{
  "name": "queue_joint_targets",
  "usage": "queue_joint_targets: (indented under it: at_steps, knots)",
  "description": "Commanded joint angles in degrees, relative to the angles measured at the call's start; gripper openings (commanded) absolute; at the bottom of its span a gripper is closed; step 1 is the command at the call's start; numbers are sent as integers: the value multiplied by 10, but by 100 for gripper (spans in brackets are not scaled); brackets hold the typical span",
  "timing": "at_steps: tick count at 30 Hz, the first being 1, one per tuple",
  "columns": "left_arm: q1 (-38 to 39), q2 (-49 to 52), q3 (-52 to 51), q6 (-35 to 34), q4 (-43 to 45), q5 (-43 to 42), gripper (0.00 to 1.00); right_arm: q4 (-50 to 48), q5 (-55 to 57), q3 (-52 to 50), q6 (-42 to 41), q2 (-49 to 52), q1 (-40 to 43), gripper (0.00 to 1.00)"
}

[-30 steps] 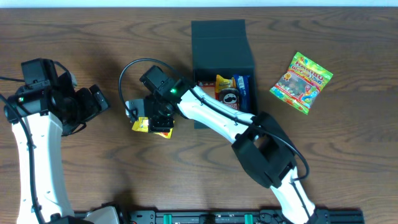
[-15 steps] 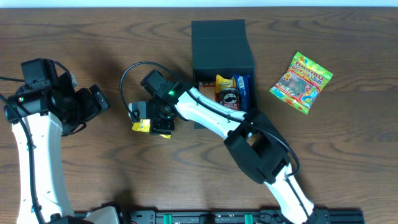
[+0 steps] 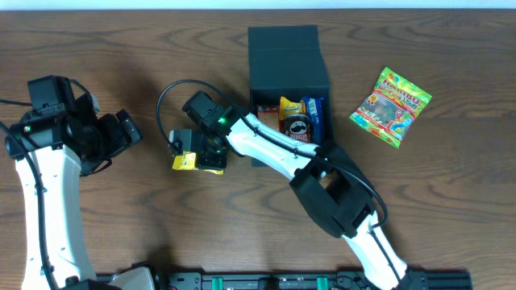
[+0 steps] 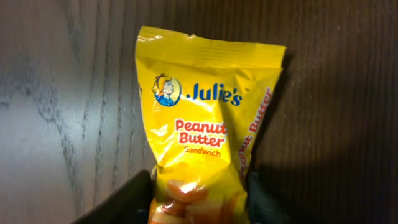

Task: Pack container
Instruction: 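Grasp the yellow Julie's Peanut Butter packet with the right gripper, then carry the Peanut Butter packet over the box and lower it in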

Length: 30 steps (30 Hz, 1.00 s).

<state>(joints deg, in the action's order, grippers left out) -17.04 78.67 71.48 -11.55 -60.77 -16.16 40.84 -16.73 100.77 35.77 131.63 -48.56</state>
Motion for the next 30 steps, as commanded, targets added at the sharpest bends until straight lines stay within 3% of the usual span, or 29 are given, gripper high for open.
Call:
queue_joint_targets:
  at_steps: [1, 3, 8, 11, 15, 24, 30]
  knots:
    - [-3, 3, -3, 4, 0, 0, 95, 0, 7, 10, -15, 12, -3, 37]
    - [-3, 3, -3, 4, 0, 1, 95, 0, 7, 10, -15, 12, -5, 33]
    - [-3, 3, -3, 4, 0, 0, 95, 2, 7, 10, -23, 12, -6, 33]
    - [-3, 3, -3, 4, 0, 1, 95, 1, 7, 10, -42, 12, -6, 23]
    - [-3, 3, -3, 4, 0, 0, 95, 1, 7, 10, -55, 7, -4, 17]
    - [-3, 3, -3, 4, 0, 0, 95, 1, 7, 10, -56, -38, 9, 10]
    - [-3, 3, -3, 4, 0, 0, 95, 1, 32, 10, -112, -83, 32, 6]
